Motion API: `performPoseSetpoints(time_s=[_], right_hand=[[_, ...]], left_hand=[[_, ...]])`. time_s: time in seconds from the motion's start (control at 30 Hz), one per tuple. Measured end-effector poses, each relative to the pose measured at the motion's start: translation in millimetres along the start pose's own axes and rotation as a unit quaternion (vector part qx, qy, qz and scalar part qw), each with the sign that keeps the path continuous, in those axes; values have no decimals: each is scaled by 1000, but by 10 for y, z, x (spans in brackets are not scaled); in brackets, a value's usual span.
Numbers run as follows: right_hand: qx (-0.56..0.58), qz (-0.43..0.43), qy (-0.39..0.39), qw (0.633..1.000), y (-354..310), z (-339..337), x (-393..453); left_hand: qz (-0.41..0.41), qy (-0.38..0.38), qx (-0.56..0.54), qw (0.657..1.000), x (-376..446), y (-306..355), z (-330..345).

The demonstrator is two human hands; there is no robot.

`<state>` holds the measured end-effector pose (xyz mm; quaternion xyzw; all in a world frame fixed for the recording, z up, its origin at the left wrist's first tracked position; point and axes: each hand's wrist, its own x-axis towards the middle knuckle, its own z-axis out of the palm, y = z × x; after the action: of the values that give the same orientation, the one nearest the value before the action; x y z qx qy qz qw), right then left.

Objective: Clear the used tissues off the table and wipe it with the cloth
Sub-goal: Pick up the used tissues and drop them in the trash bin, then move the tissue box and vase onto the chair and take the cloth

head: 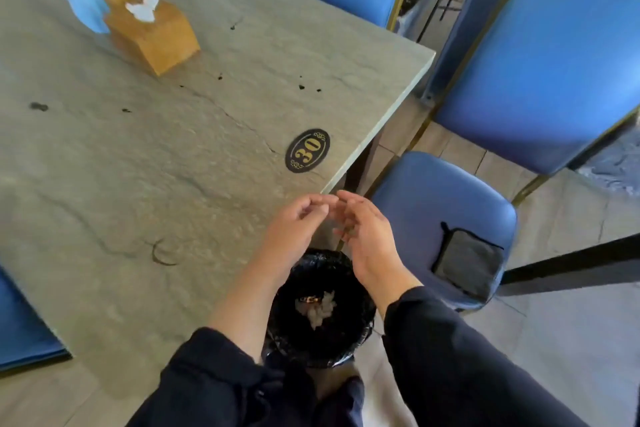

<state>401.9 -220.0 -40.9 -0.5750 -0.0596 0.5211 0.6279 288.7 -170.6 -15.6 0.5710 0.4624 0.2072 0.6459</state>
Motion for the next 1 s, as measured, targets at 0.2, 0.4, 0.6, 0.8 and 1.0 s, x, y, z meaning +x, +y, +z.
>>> performPoseSetpoints(time_s=[0.2,0.4,0.6,0.8,1.0], right_hand=[[-21,-32,-61,997,-415,921,259],[-95,-69,-114,986,-559,2048,829],[-226,-158,-122,953,-483,3140,1547],[-410,-254,-103,870,-476,3928,2185],[-536,-269,-86,796,-459,4280,2603]], left_hand=[[16,109,-61,992,380,503,-785],[36,202,-94,974,980,689,-1812],[44,285,-124,949,1689,763,-2818],[48,303,-102,946,2302,893,-3504],[32,285,-81,954,2762,989,-3837]])
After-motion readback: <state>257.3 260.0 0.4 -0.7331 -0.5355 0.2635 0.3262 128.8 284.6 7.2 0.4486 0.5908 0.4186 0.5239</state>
